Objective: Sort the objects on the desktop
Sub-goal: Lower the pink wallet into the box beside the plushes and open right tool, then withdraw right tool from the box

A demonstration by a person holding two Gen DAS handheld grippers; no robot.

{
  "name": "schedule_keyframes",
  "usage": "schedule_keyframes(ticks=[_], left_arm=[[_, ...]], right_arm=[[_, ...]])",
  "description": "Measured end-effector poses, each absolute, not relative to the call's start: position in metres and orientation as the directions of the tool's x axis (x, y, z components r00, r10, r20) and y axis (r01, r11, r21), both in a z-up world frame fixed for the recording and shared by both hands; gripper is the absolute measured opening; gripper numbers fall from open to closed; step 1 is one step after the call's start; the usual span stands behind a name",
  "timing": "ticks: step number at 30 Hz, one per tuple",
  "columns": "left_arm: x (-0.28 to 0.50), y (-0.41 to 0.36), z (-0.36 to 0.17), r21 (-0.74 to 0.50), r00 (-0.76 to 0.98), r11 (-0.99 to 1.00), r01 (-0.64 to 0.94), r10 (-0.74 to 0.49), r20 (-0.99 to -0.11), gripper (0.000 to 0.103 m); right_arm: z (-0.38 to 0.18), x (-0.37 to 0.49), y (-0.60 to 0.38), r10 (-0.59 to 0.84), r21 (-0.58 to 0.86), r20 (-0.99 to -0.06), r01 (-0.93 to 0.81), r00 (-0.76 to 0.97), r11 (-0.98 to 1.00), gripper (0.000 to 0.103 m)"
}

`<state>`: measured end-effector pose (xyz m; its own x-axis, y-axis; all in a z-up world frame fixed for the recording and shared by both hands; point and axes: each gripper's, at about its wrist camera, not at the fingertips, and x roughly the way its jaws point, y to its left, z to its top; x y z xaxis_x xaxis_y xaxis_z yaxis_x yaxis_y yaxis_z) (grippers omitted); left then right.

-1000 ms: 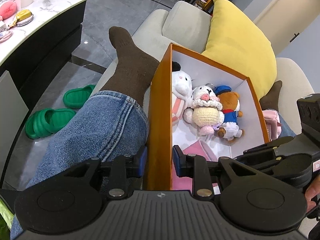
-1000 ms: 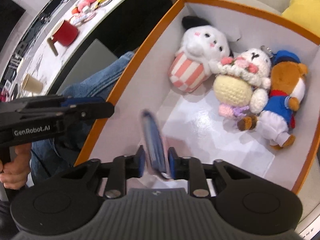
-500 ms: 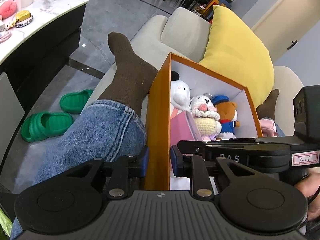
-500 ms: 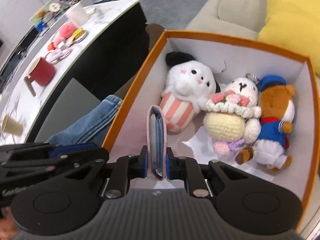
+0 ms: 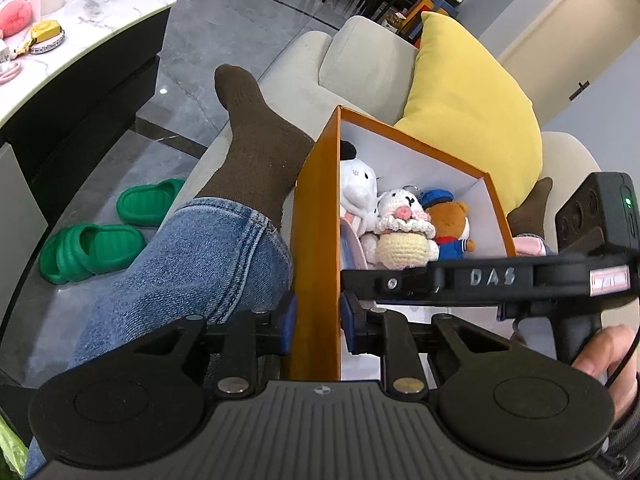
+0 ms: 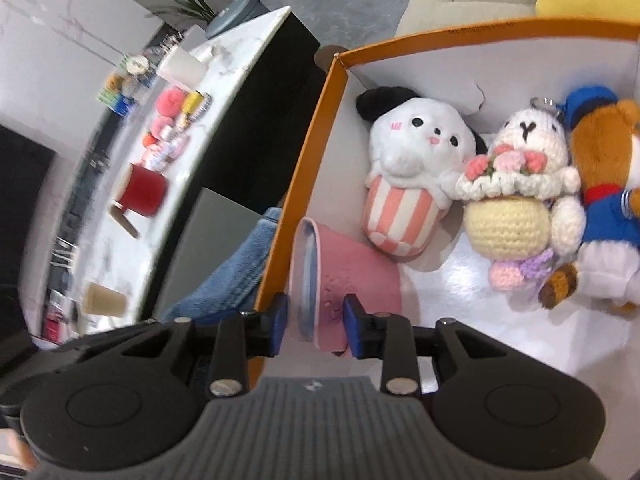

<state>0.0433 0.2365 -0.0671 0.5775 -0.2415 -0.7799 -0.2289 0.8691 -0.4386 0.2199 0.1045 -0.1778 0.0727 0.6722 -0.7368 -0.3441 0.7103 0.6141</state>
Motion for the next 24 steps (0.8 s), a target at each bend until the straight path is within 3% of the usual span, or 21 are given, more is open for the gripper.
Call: schedule_keyframes(ticks=[9,19,24], left_arm=[[0.042,0.229,-0.066,-0.429,0.573,0.879,-0.207,-0.247,-0.782,0.026],[0.036,0.208,-0.033,-0.353,0.61,0.92,-0.169,-0.184,-0.77,0.026],[0.039,0.175,-0.009,-0.306,0.647,0.945,-0.113,-0.164,-0.744,0.026]], right_arm=[[-0.197,0.228,0.089,0.756,0.737,-0.652,-0.189,0.053,0.649,0.031],[-0.159,0.21,0.086,0.739,0.664,-0.665,-0.368,0.107,0.65,0.031],[-0.126,0.188,0.048,0.734,0.569,-0.641,-0.502,0.225,0.651,0.031]])
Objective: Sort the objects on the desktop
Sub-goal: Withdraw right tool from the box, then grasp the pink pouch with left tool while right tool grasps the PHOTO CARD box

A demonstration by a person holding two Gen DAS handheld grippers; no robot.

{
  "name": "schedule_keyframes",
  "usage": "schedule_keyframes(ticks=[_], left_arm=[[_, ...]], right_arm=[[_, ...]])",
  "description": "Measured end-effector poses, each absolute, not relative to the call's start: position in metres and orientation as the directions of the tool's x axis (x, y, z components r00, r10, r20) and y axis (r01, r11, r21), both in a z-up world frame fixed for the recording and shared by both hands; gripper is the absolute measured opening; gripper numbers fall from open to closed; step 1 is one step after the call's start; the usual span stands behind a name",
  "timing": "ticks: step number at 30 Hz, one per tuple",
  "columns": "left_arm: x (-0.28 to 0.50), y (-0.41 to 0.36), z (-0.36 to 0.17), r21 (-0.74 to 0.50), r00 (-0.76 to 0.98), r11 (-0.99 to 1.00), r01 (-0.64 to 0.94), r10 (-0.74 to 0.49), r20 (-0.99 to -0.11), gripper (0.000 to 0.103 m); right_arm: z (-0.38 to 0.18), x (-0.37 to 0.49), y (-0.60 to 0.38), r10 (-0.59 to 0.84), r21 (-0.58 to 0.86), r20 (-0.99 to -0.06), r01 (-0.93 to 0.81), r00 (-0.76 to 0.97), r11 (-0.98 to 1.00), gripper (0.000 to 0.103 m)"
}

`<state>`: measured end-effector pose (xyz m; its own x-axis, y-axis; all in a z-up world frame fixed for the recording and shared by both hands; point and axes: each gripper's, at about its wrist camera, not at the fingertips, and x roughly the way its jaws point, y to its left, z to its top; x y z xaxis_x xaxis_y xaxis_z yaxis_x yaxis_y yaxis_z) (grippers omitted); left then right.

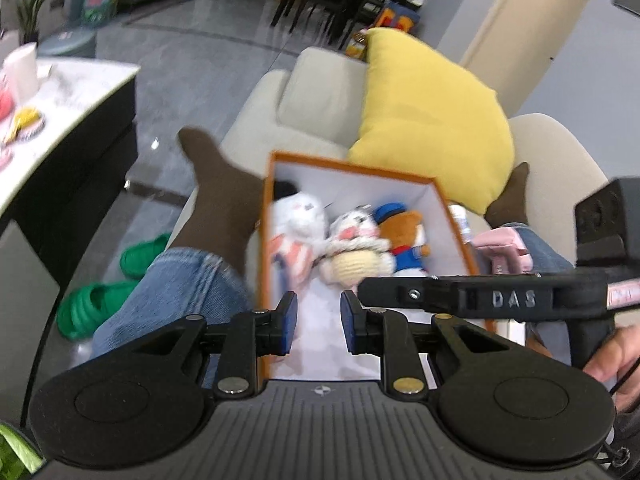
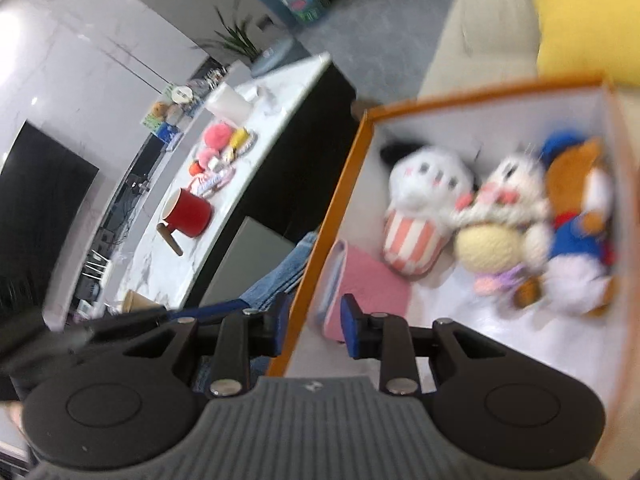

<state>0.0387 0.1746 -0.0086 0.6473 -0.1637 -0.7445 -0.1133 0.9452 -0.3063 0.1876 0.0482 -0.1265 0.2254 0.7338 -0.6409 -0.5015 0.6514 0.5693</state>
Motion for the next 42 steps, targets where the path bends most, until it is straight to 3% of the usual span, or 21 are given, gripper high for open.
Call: schedule_keyframes(ticks=[8,19,26,28,36,39,42], left_arm=[[0.066,0.095,0.012,-0.247,0.677,0.969,0.032,-0.203,-0.708,0.026],[0.152,-0.037,-0.006,-0.2,0.515,0.931,0.304,-0.337,-0.788,0.026],[0.197,-0.084,-0.042,-0.088,0.434,0.914,0.395,-0.27,-0.86,0.026],[0.207,-0.089,-0.052,-0.065,0.416,0.91,0.409,-0.25,-0.874,0.026],[0.231,-0.084,-0.072,-0.049,0.389,0.901,0.432,-0.236,-0.89,0.027],[0.234,-0.082,-0.077,-0.041,0.384,0.898,0.437,-0.228,-0.895,0.027],[0.237,-0.081,-0.079,-0.033,0.386,0.897,0.441,-0.223,-0.895,0.027]], right_arm=[[-0.104,0.182,-0.061,0.599,0.318,-0.673,-0.561,0.434,0.764,0.031],[-0.128,0.219,-0.183,0.279,-0.008,-0.834,-0.516,0.477,0.857,0.031],[-0.17,0.237,-0.173,0.253,-0.062,-0.88,-0.626,0.402,0.777,0.042],[-0.179,0.244,-0.162,0.234,-0.099,-0.885,-0.653,0.403,0.751,0.053],[-0.21,0.256,-0.138,0.109,-0.296,-0.872,-0.69,0.478,0.66,0.062],[-0.219,0.253,-0.134,0.07,-0.36,-0.856,-0.687,0.512,0.631,0.063],[-0.219,0.249,-0.133,0.055,-0.392,-0.844,-0.684,0.533,0.615,0.056]])
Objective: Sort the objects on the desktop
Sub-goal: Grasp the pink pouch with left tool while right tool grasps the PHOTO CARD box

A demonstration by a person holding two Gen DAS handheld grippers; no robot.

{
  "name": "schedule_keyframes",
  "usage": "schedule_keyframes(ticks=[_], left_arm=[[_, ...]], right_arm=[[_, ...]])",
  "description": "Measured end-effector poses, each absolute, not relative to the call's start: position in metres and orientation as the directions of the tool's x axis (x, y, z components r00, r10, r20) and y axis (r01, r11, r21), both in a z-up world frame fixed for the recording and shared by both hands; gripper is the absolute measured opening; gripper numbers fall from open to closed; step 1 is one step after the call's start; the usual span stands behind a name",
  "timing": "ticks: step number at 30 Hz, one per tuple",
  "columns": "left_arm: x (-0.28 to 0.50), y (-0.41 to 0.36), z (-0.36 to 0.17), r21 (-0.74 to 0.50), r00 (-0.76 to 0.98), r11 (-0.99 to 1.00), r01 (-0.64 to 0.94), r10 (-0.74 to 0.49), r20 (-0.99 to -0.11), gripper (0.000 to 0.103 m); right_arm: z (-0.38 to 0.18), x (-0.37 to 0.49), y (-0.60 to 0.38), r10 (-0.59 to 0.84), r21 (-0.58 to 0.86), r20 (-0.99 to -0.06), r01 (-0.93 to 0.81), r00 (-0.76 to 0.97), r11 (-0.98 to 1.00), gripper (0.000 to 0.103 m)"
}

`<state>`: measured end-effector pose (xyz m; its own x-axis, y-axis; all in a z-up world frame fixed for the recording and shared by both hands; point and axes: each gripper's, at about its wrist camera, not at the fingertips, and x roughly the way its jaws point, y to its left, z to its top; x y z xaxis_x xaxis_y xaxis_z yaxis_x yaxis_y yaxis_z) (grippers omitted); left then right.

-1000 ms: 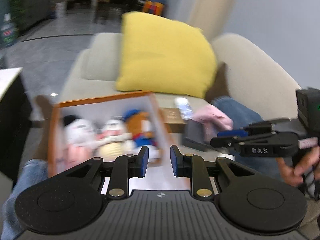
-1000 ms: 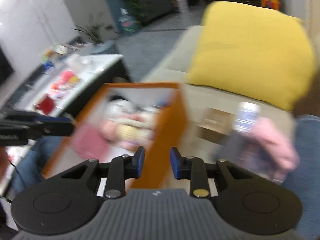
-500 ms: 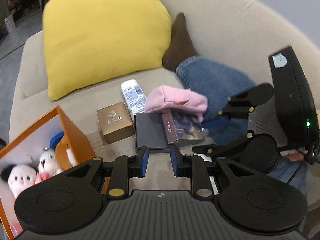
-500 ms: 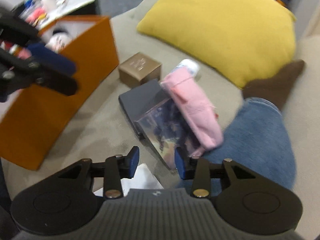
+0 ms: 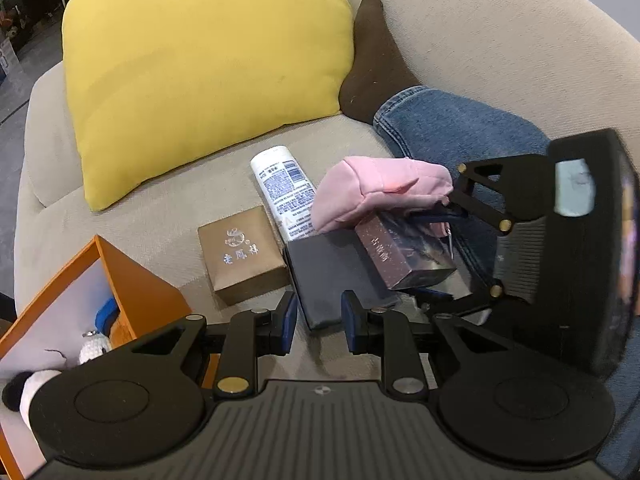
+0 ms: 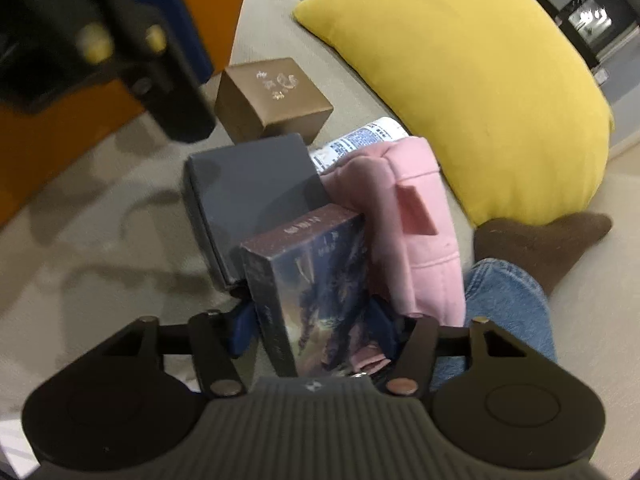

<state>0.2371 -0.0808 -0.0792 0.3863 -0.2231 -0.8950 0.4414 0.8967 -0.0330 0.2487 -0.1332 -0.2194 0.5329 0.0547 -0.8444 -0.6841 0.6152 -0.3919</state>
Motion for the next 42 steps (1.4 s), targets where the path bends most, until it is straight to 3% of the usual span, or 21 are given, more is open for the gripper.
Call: schedule_keyframes(ticks=[9,13,16,18,29,35,40,42], left_arm=[[0.241,-0.095,-0.072,0.038,0.428,0.858,0.513,-0.218,-0.877,0.027],[0.245,-0.107,-0.067,0.09,0.457,0.826,0.556,-0.214,-0.863,0.031],[0.252,-0.121,-0.065,0.147,0.472,0.781,0.608,-0.206,-0.857,0.04],[0.256,-0.132,-0.064,0.194,0.481,0.733,0.652,-0.202,-0.853,0.054],[0.274,-0.201,-0.079,0.453,0.508,0.291,0.843,-0.151,-0.848,0.057],[0.275,-0.223,-0.106,0.465,0.471,0.074,0.882,-0.103,-0.876,0.058],[0.278,-0.223,-0.122,0.482,0.484,0.043,0.875,-0.081,-0.871,0.058],[0.279,-0.22,-0.123,0.485,0.488,0.058,0.872,-0.076,-0.869,0.05]], right_arm=[[-0.177,0.257,-0.168,0.107,-0.272,-0.877,-0.669,0.468,0.692,0.024],[-0.16,0.272,-0.195,0.199,-0.081,-0.901,-0.601,0.384,0.795,0.024],[-0.164,0.279,-0.204,0.232,-0.002,-0.915,-0.577,0.331,0.817,0.024],[-0.161,0.288,-0.211,0.253,0.053,-0.922,-0.55,0.293,0.833,0.024],[-0.179,0.309,-0.223,0.342,0.225,-0.924,-0.483,0.169,0.846,0.024],[-0.184,0.313,-0.232,0.376,0.28,-0.917,-0.451,0.136,0.847,0.024],[-0.191,0.322,-0.237,0.397,0.316,-0.91,-0.417,0.122,0.852,0.024],[-0.191,0.321,-0.236,0.392,0.309,-0.911,-0.421,0.125,0.853,0.024]])
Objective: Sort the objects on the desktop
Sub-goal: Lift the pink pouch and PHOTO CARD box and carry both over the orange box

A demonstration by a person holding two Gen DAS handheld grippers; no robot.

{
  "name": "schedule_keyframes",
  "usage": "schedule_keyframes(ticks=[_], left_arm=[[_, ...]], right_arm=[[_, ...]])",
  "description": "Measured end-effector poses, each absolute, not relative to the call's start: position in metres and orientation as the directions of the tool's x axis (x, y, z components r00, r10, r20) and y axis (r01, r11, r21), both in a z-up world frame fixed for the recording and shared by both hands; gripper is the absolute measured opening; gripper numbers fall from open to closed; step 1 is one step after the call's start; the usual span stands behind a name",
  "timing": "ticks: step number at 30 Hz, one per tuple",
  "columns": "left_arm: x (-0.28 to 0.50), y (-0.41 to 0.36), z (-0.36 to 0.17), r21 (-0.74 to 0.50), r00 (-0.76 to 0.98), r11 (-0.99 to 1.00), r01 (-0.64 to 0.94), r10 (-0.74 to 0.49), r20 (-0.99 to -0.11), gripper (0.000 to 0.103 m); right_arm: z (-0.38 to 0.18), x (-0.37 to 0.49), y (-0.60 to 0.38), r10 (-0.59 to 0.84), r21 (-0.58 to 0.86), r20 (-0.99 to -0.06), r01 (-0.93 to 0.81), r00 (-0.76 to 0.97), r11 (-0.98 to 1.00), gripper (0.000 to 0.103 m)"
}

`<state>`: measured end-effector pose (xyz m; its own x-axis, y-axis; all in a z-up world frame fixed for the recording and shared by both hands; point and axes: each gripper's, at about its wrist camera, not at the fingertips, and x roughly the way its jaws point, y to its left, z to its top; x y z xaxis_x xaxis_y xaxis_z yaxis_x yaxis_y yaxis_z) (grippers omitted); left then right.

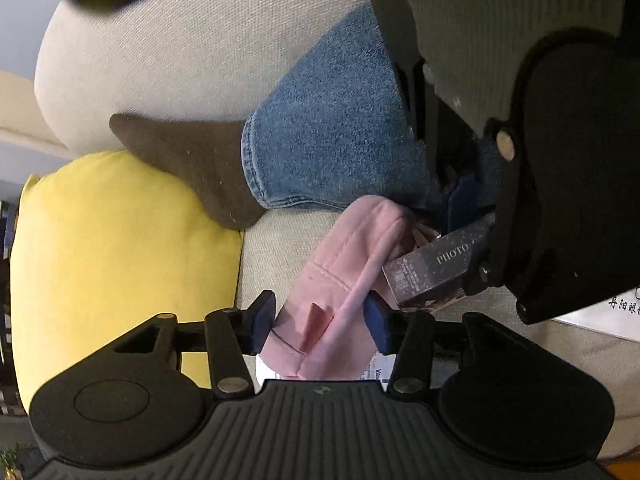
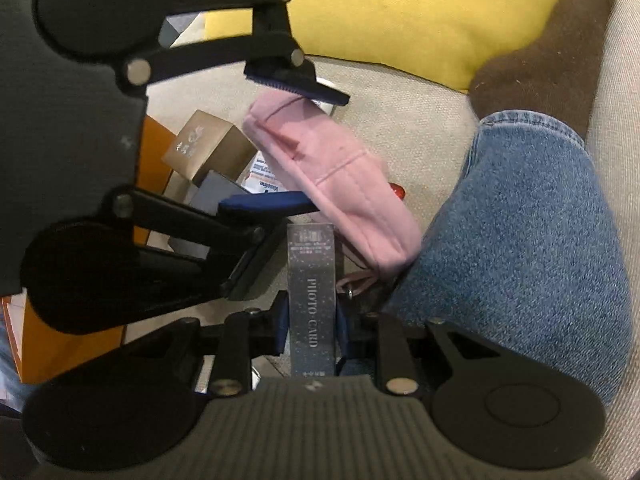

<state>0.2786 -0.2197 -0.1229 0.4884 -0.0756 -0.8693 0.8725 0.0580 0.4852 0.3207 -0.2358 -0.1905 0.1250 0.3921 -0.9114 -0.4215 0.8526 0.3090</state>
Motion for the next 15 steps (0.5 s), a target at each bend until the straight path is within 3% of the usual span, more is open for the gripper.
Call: schedule_keyframes(ticks=[5,15], left_arm=[[0.276,-0.218,-0.119,0.494,0.508,0.164,0.854,-0.051,-0.86,0.037],[0.257,-0.191,-0.05,0.465,0.533,0.432,0.773,-0.045,-0.845,0.031]], right_arm=[[-0.19,0.32,-0.233,0.363,0.268,-0.921,-0.444,0.143,0.855,0.025],[-0.172,0.305,-0.233,0.355,0.25,-0.913,-0.414,0.198,0.875,0.024]])
